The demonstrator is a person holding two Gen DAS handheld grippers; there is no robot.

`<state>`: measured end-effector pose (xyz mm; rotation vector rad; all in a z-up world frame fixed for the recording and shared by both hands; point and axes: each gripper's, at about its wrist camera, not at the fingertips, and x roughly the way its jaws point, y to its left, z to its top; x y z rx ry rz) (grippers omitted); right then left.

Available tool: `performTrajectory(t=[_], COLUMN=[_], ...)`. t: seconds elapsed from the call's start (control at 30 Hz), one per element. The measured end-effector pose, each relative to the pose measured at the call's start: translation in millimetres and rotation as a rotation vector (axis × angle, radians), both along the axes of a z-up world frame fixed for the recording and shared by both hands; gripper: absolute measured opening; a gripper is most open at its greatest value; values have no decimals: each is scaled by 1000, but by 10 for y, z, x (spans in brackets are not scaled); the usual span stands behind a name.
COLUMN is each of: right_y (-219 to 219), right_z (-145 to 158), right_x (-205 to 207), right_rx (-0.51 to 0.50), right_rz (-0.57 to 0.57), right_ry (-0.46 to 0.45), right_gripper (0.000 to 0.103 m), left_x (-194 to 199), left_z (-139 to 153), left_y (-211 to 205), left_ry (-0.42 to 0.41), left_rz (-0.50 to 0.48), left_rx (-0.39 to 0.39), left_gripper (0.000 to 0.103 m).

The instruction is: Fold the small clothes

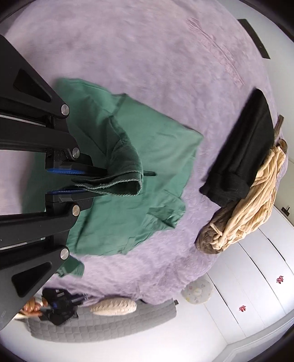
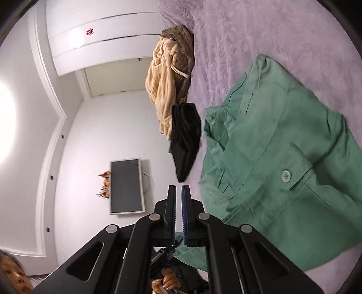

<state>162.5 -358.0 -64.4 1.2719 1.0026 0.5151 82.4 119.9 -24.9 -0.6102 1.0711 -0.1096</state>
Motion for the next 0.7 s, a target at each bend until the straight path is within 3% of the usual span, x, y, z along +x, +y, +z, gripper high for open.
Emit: performTrajectory(t=[0.17,0.23,0.27,0.37,0.53,0.63,0.7], right_y=[76,83,80,154,515,660,620], right_z=[-258,-393,-456,-684,-955,-955,-977], right_x=[312,231,173,45,71,43,28], right_rx=[-387,-528,-562,-627,-783,-857,-846], right_rz=[203,276,305,414,572,624,610], right_ry=[120,154,150,153,175,151,164], right_gripper=[15,76,82,78,46,46,46], left_x=[640,741,748,769,772,757,753], left_z=[-418,-542,-586,-642,-704,-691,-713], left_y=[-177,-188,-175,-86,-50,-73,-74], left_ry=[88,120,130,148,168,175,197], left_rz=[6,-1,-3,24,26,24,-2], left_rx=[132,163,173,191,217,270,285], left_gripper=[11,11,11,11,11,12,19])
